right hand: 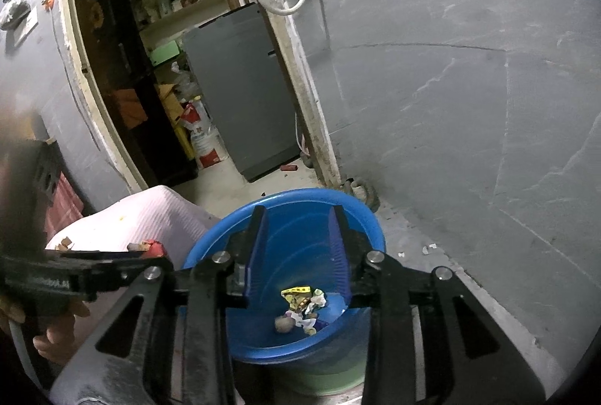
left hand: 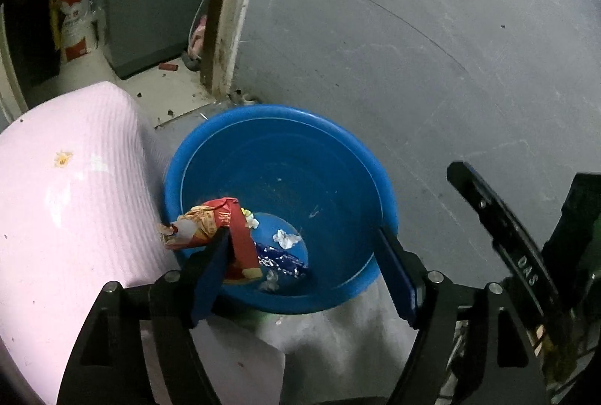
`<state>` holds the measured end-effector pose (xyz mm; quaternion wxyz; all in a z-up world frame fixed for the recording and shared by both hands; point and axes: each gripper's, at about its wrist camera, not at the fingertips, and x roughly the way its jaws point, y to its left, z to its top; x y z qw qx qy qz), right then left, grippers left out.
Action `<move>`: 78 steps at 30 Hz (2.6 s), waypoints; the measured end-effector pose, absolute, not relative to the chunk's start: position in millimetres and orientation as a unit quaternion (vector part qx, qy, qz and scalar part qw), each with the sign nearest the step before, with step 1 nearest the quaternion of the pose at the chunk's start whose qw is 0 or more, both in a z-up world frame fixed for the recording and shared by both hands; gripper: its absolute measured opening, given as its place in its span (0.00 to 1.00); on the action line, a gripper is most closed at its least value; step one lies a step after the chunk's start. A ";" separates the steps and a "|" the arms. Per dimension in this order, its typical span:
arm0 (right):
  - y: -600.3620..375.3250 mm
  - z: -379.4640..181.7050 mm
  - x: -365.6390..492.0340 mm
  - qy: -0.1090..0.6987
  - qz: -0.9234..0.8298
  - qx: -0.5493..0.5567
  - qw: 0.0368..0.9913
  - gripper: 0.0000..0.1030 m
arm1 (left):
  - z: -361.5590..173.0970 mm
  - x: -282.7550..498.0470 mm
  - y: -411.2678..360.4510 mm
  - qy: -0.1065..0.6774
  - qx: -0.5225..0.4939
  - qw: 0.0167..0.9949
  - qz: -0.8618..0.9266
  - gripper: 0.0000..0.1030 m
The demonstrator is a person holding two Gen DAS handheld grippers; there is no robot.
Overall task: Collect trash
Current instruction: 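Open the left tool to drop the red-gold wrapper into the blue bucket, then return both open tools to the tan shell scraps on the table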
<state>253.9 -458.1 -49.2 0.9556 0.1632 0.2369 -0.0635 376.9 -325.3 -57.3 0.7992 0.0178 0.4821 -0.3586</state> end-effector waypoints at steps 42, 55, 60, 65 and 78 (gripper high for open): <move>-458.5 -13.1 227.9 0.201 -0.067 0.159 0.964 0.41 | -12.1 373.2 -301.7 0.518 -0.013 0.774 -0.363 0.79; -354.6 76.6 215.4 0.113 0.014 0.112 0.987 0.68 | 98.4 313.3 -170.5 0.319 -0.015 0.907 -0.273 0.79; -301.9 91.5 214.5 0.081 0.057 0.096 0.990 0.88 | 116.8 288.6 -112.6 0.247 -0.018 0.946 -0.208 0.94; -253.0 94.4 217.3 0.063 0.097 0.076 0.990 0.99 | 120.2 267.2 -52.6 0.187 -0.033 0.972 -0.141 0.97; -166.8 64.3 260.9 0.093 0.174 0.043 0.979 1.00 | 73.0 254.1 42.8 0.181 -0.049 0.981 -0.049 0.98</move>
